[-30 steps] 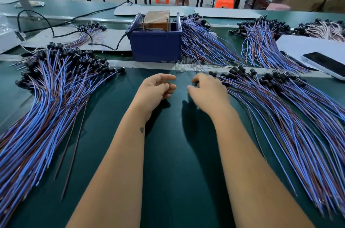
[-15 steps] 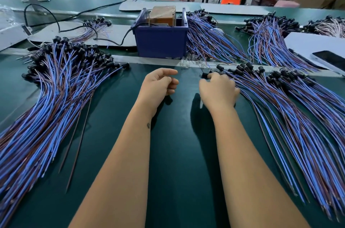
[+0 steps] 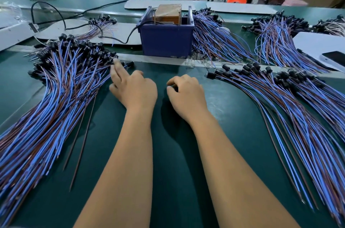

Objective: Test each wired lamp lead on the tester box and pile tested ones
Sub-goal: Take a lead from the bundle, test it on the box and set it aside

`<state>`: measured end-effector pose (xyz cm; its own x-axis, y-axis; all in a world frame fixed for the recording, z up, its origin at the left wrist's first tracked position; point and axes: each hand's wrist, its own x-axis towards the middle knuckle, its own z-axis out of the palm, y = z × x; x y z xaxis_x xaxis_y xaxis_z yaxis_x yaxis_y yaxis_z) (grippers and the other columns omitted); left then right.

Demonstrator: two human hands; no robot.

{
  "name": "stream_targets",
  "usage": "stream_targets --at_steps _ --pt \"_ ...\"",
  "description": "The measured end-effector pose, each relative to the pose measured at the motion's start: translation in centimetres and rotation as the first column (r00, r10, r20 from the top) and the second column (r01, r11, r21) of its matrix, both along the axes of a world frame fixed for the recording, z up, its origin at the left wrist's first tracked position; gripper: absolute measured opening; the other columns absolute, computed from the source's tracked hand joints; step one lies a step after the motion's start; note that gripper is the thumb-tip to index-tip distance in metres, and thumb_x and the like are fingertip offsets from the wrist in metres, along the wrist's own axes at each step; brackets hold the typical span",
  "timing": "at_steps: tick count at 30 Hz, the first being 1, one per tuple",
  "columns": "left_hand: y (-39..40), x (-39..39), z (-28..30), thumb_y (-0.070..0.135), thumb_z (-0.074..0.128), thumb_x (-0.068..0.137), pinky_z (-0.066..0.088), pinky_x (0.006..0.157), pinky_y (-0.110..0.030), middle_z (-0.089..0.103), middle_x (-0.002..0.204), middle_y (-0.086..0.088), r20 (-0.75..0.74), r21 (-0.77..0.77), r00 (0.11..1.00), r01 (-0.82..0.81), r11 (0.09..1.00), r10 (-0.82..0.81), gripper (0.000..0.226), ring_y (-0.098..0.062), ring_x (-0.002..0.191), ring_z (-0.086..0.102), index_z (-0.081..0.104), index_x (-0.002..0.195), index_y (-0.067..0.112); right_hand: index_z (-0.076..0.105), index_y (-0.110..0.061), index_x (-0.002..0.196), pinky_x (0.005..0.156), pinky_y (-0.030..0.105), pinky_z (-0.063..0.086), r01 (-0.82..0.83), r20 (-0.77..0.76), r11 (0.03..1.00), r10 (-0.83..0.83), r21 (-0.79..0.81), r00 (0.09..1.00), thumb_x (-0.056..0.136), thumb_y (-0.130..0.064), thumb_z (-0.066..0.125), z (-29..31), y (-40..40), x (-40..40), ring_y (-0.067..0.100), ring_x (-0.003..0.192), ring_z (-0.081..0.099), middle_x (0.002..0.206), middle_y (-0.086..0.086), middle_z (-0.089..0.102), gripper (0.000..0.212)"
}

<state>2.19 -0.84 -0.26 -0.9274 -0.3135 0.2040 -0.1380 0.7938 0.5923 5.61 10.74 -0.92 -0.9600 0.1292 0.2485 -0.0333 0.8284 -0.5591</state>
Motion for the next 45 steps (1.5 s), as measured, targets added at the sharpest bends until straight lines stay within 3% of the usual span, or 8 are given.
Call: stream_targets --at_steps 14,17,20,23,27,32,38,45 --pt "-1.6 -0.6 -0.3 0.006 0.047 0.085 0.025 0.103 -0.044 0.052 0.127 -0.011 0.060 -0.080 0.997 -0.033 0.996 0.038 0.035 -0.034 0.124 0.039 0.059 0.112 0.025 0.067 -0.024 0.106 0.086 0.031 0.027 -0.029 0.006 0.998 0.029 0.054 1.000 0.095 -0.028 0.048 -0.4 0.1 -0.2 0.020 0.108 0.042 0.110 -0.003 0.055 0.023" --pt "-1.2 -0.6 -0.2 -0.001 0.052 0.082 0.039 0.088 -0.035 0.065 0.095 0.001 -0.191 0.260 0.979 0.118 0.958 -0.069 0.030 -0.019 0.091 0.057 0.062 0.093 0.026 0.068 -0.024 0.104 0.088 0.032 0.030 -0.025 -0.007 0.999 0.024 -0.027 1.000 0.095 -0.026 0.048 -0.2 0.3 -0.1 0.020 0.108 0.045 0.108 -0.002 0.060 0.022" --pt "-0.3 0.0 1.4 -0.007 0.065 0.083 0.047 0.075 -0.022 0.064 0.078 0.005 -0.485 0.717 0.857 0.505 0.481 -0.178 0.026 -0.005 0.072 0.058 0.064 0.081 0.019 0.070 -0.019 0.100 0.095 0.039 0.039 -0.012 -0.031 0.989 0.007 -0.147 0.999 0.095 -0.017 0.047 0.2 0.4 0.0 0.023 0.107 0.051 0.107 0.001 0.066 0.023" --pt "0.8 0.7 2.3 -0.007 0.066 0.076 0.046 0.074 -0.019 0.065 0.075 0.002 -0.597 0.771 0.736 0.636 0.023 -0.319 0.022 -0.008 0.072 0.059 0.065 0.077 0.014 0.068 -0.017 0.092 0.082 0.036 0.047 -0.035 -0.043 0.888 0.017 -0.459 0.999 0.096 -0.015 0.047 0.5 0.3 0.1 0.020 0.087 0.060 0.085 0.002 0.069 0.022" --pt "1.6 1.4 2.2 -0.005 0.060 0.077 0.048 0.062 -0.030 0.066 0.080 -0.004 -0.539 0.814 0.607 0.554 -0.175 -0.583 0.026 -0.020 0.074 0.061 0.067 0.068 0.019 0.066 -0.018 0.092 0.063 0.027 0.049 -0.098 -0.052 0.405 0.122 -0.909 0.991 0.106 -0.032 0.032 1.3 1.0 0.0 0.015 0.061 0.062 0.066 0.006 0.067 0.039" --pt "1.3 1.7 1.8 -0.013 0.059 0.074 0.054 0.076 -0.035 0.067 0.080 -0.007 -0.478 0.805 0.418 0.561 -0.194 -0.773 0.030 -0.026 0.079 0.063 0.067 0.063 0.014 0.065 -0.006 0.094 0.054 0.020 0.051 -0.048 -0.016 0.203 0.155 -0.978 0.988 0.104 -0.022 0.040 1.7 2.4 -0.1 0.014 0.063 0.061 0.073 0.007 0.065 0.032" --pt "0.3 1.4 1.0 -0.018 0.052 0.073 0.050 0.098 -0.035 0.070 0.099 -0.008 -0.343 0.813 0.318 0.572 -0.110 -0.884 0.041 -0.022 0.097 0.065 0.077 0.083 0.013 0.057 -0.012 0.103 0.067 0.027 0.049 -0.055 -0.040 0.210 0.074 -0.976 0.996 0.097 0.002 0.051 1.3 2.8 0.0 0.017 0.066 0.058 0.070 0.005 0.063 0.017" --pt "0.7 0.1 0.7 -0.010 0.047 0.092 0.058 0.073 -0.024 0.073 0.076 0.003 -0.141 0.911 0.809 0.332 0.246 -0.570 0.030 -0.011 0.077 0.069 0.066 0.091 0.014 0.062 -0.012 0.096 0.072 0.022 0.050 -0.094 -0.074 0.268 0.084 -0.959 0.994 0.094 0.003 0.055 1.1 2.6 -0.1 0.009 0.072 0.069 0.077 0.000 0.074 0.016"
